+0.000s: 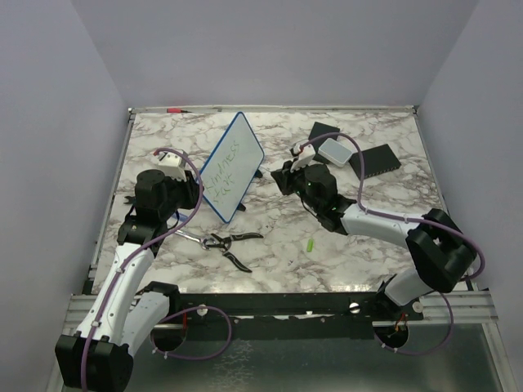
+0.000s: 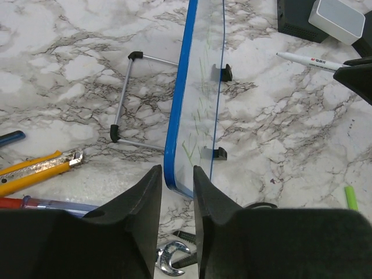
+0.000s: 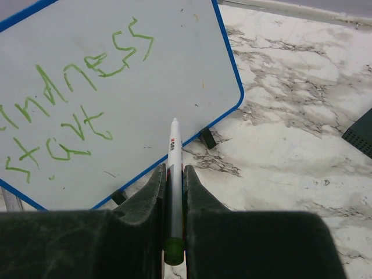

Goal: Write a sentence on the whiteboard

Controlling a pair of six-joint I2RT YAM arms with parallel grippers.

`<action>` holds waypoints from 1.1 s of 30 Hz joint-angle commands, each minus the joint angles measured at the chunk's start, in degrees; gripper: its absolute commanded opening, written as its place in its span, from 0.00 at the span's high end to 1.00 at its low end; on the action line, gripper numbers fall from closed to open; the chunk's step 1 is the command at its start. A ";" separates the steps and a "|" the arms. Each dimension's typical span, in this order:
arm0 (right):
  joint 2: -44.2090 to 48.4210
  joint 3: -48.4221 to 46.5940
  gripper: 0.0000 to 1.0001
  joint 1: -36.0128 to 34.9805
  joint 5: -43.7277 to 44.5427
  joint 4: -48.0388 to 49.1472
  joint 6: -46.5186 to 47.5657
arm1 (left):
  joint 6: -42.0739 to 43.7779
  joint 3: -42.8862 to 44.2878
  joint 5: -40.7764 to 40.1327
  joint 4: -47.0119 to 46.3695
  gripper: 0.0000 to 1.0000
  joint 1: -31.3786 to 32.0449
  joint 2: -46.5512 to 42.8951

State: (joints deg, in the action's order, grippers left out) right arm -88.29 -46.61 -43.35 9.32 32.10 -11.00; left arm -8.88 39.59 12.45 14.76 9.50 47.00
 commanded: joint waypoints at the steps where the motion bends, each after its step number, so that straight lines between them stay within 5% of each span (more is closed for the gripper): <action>1: 3.83 1.50 0.99 0.64 -0.62 -2.73 -0.16 | 0.36 -0.26 -1.57 1.13 0.68 0.29 -0.54; 7: 7.02 3.79 0.99 0.78 0.69 -3.30 -0.17 | 0.36 -0.44 -2.20 1.98 0.59 0.26 -1.57; 14: 11.48 4.66 0.99 0.79 3.58 -6.74 0.83 | 1.63 2.50 -7.04 5.75 0.25 0.33 -4.32; 25: 22.91 6.20 0.99 2.84 9.56 -15.87 1.04 | 4.02 25.28 -7.41 10.46 0.23 1.70 5.12; 33: 30.32 8.11 0.99 8.35 13.45 -22.18 -0.84 | 0.25 35.44 -15.01 10.26 0.25 19.65 18.62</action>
State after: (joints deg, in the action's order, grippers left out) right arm -60.84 -40.05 -37.30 18.46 15.29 -10.59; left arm -6.07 71.02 3.31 23.20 18.90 58.26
